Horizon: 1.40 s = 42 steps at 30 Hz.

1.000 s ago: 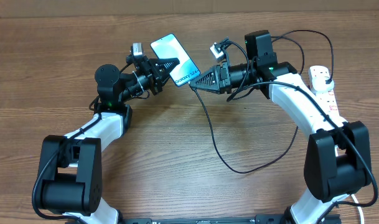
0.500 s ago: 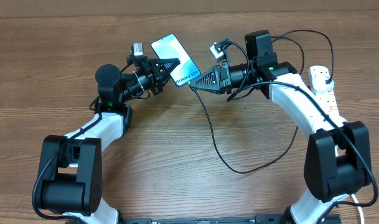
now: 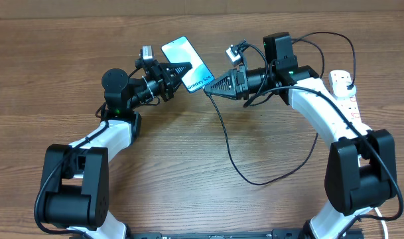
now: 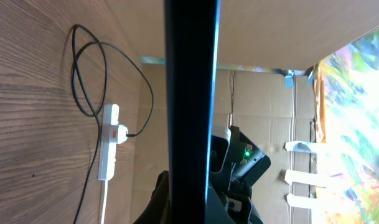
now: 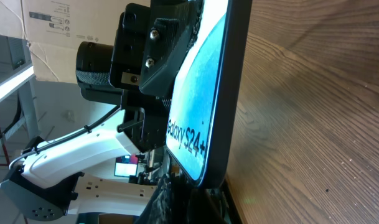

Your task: Plug charger to phone and switch on socket

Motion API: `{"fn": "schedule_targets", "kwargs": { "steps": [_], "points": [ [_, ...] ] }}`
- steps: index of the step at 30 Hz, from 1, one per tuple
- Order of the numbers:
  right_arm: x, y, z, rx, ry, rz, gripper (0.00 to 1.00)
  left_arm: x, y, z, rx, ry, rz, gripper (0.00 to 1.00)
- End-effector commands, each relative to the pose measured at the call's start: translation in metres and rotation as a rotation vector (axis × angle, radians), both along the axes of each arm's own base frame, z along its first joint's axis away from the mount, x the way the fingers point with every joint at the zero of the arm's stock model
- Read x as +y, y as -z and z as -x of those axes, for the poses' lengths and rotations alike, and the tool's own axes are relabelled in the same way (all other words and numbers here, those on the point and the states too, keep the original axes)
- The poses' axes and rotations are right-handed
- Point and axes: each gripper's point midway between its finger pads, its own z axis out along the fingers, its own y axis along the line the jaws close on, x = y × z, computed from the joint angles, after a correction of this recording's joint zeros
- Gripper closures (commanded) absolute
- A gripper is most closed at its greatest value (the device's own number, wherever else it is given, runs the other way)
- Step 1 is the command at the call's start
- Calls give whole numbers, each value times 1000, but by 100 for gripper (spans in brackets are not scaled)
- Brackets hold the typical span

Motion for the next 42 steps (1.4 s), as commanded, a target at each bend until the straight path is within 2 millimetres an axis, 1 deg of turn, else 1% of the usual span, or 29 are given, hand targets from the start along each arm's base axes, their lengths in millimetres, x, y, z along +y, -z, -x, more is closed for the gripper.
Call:
{"fn": "schedule_targets", "kwargs": {
  "steps": [1, 7, 14, 18, 24, 31, 35, 39, 42],
  "points": [
    [1, -7, 0, -29, 6, 3, 96, -10, -9, 8, -38, 59, 0, 96],
    [8, -7, 6, -23, -14, 5, 96, -9, -9, 7, -38, 53, 1, 96],
    [8, -3, 3, -26, 3, 24, 96, -10, -10, 8, -40, 60, 0, 96],
    [8, -2, 1, -29, 13, 34, 96, -11, -13, 10, -63, 73, 2, 96],
    [7, -2, 1, -31, 14, 34, 96, -14, -20, 19, -108, 125, 1, 96],
    [7, -2, 1, -29, 12, 33, 96, -19, -18, 31, -151, 199, -24, 96],
    [8, -6, 5, -22, -9, 10, 96, -16, -16, 36, -180, 231, -41, 96],
    [8, -5, 5, -18, -9, 12, 96, -11, -16, 39, -191, 252, -48, 96],
    [7, -4, 4, -23, -4, 18, 96, -12, -15, 43, -194, 280, -50, 96]
  ]
}}
